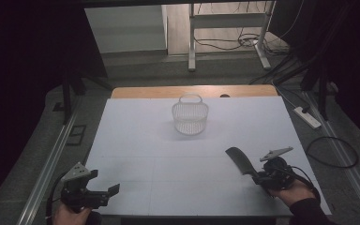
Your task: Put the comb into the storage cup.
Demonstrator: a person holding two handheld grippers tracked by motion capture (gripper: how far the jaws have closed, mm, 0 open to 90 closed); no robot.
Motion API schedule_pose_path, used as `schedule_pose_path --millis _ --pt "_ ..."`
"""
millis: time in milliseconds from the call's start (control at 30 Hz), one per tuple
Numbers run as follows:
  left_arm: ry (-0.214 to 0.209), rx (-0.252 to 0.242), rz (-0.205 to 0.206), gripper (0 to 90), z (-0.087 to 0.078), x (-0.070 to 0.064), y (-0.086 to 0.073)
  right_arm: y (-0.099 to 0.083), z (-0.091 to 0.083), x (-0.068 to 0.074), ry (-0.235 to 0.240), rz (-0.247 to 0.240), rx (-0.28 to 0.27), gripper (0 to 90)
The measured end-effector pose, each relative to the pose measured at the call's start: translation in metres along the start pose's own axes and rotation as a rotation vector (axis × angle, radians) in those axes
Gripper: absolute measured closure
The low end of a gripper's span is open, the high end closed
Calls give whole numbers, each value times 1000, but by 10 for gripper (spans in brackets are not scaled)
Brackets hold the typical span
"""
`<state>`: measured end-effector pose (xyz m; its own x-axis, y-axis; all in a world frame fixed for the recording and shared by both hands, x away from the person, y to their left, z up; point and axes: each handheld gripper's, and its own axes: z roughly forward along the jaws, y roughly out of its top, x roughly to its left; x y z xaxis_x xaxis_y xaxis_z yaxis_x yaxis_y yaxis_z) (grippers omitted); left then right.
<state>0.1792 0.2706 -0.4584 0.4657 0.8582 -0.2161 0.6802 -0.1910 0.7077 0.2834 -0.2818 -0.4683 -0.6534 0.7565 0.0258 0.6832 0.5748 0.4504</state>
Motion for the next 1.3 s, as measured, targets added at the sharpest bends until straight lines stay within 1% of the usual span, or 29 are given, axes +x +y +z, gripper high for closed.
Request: schedule_pose_path --millis 33,67,133,167,200,300,367,500,600,667,900,1033,1300 --pt "0 0 0 0 0 0 0 0 -1 0 -8 1 -6 600" --pt "0 0 0 0 0 0 0 0 -3 1 -17 10 -16 547" --pt "0 0 0 0 0 0 0 1 -4 1 -24 22 -24 489" --pt "0 0 0 0 0 0 0 1 -6 2 -31 27 -23 399" --pt "0 0 0 0 0 0 0 1 -6 2 -31 27 -23 399" --pt "0 0 0 0 0 0 0 1 -7 2 -60 31 -21 284" --pt "0 1 0 0 0 0 0 1 -8 1 -71 38 -18 221" --pt "0 1 0 0 0 0 0 -2 -11 -3 -87 64 -36 87" --pt "1 2 3 0 0 0 0 -4 -13 -6 -102 75 -47 34" --pt "0 3 1 0 0 0 0 -6 -13 -8 -116 79 -58 10" --pt "1 2 1 0 0 0 0 -5 -12 -10 -119 103 -68 0" --pt "3 3 4 0 0 -1 0 -3 -8 -9 -112 109 -59 0" --pt "2 4 6 0 0 -1 0 -2 3 -10 -114 96 -26 0"
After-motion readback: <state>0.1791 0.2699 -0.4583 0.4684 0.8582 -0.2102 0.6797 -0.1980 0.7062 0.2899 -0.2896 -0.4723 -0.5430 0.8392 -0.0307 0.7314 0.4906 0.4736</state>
